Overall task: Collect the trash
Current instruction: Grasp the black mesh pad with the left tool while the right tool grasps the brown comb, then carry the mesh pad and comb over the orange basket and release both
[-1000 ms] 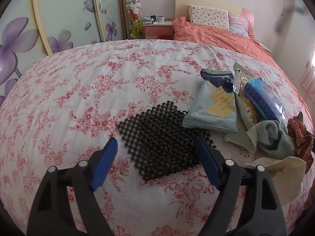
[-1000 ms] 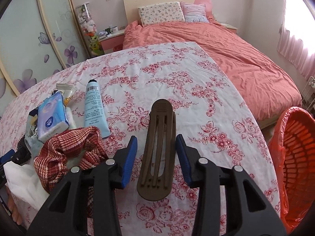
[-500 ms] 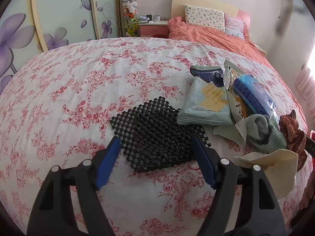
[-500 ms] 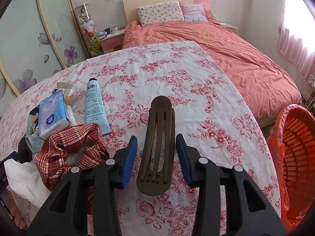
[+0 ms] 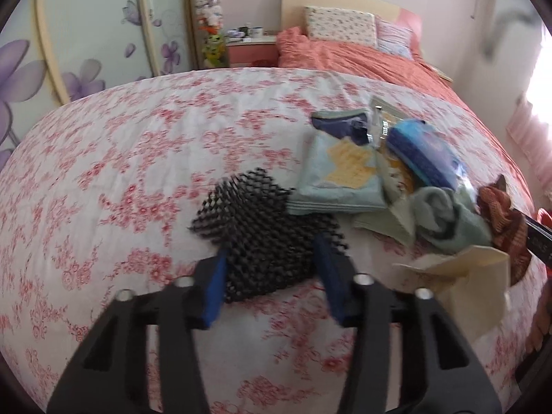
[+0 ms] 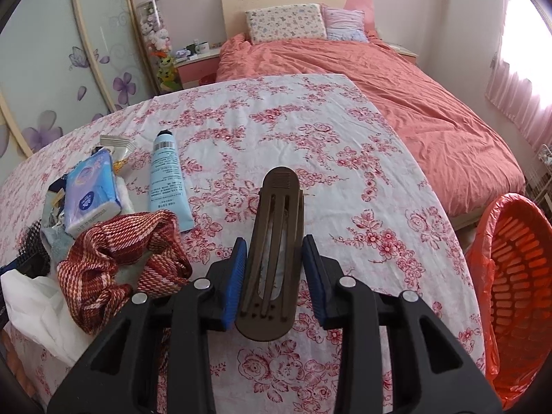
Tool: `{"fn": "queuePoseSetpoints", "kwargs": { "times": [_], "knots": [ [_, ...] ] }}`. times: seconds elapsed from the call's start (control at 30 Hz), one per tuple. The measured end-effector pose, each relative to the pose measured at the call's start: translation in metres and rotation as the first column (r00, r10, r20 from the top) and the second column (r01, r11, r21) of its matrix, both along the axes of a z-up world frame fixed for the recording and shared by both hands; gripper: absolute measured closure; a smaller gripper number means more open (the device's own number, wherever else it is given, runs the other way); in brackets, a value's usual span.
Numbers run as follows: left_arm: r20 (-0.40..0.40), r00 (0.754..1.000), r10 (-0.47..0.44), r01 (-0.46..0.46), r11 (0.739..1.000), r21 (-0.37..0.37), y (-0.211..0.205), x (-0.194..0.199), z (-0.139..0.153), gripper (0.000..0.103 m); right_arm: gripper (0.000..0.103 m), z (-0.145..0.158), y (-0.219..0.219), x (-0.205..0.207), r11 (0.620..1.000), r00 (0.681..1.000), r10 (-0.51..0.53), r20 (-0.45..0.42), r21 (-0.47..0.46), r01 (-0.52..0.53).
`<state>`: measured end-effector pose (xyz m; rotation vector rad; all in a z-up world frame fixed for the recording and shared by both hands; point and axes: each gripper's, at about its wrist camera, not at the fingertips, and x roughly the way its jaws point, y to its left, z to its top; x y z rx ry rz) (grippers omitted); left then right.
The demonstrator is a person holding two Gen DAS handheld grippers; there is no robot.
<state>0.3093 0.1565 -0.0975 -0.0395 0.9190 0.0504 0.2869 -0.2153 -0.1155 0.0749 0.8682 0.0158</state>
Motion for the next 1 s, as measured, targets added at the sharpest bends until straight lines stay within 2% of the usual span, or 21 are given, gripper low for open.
{"fn": "queuePoseSetpoints", "kwargs": {
  "times": [0.07, 0.1, 0.13, 0.27, 0.53, 0.7, 0.8, 0.87, 0.9, 1.0],
  "knots": [
    [-0.001, 1.0, -0.012, 0.012, 1.0, -0.008, -0.002, 0.0, 0.002, 0.076, 0.069, 0.0, -0.002, -0.001, 1.0, 1.0, 0.003, 0.002, 0.014, -0.003],
    [-0.001, 1.0, -0.006, 0.006, 1.0, -0.003, -0.002, 0.0, 0.003, 0.089, 0.069, 0.0, -0.003, -0.003, 1.0, 1.0, 0.003, 0.003, 0.02, -0.003],
    [0.002, 1.0, -0.001, 0.001, 1.0, -0.001, -0.001, 0.0, 0.004, 0.092, 0.069, 0.0, -0.004, -0.005, 1.0, 1.0, 0.004, 0.002, 0.025, -0.004],
    [0.003, 1.0, 0.012, -0.012, 0.998, -0.064, 0.012, -0.006, 0.009, 0.093, 0.069, 0.003, -0.008, -0.014, 0.999, 1.0, 0.005, 0.007, 0.036, -0.006],
    [0.001, 1.0, 0.019, -0.019, 0.997, -0.07, 0.021, -0.019, 0.007, 0.093, 0.069, -0.001, -0.008, -0.019, 1.0, 1.0, 0.014, 0.001, 0.019, -0.014],
    [-0.007, 0.999, 0.042, -0.043, 0.997, -0.072, 0.025, -0.015, 0.001, 0.084, 0.069, -0.002, -0.008, -0.016, 1.0, 1.0, 0.012, 0.001, 0.022, -0.012],
    [-0.005, 0.999, 0.05, -0.051, 0.996, -0.077, 0.025, -0.012, 0.001, 0.083, 0.068, -0.002, -0.008, -0.015, 1.0, 1.0, 0.01, 0.004, 0.021, -0.011],
    [0.0, 0.999, 0.047, -0.047, 0.996, -0.076, 0.024, -0.013, 0.001, 0.086, 0.069, -0.002, -0.009, -0.014, 0.999, 1.0, 0.012, 0.005, 0.03, -0.013],
    [0.003, 0.999, 0.043, -0.042, 0.996, -0.082, 0.024, -0.013, 0.001, 0.092, 0.069, -0.002, -0.01, -0.015, 0.999, 1.0, 0.012, 0.006, 0.037, -0.013],
    [0.018, 0.999, 0.035, -0.033, 0.996, -0.087, 0.025, -0.014, 0.002, 0.094, 0.069, 0.0, -0.014, -0.019, 0.998, 1.0, 0.009, 0.019, 0.054, -0.01]
  ]
}}
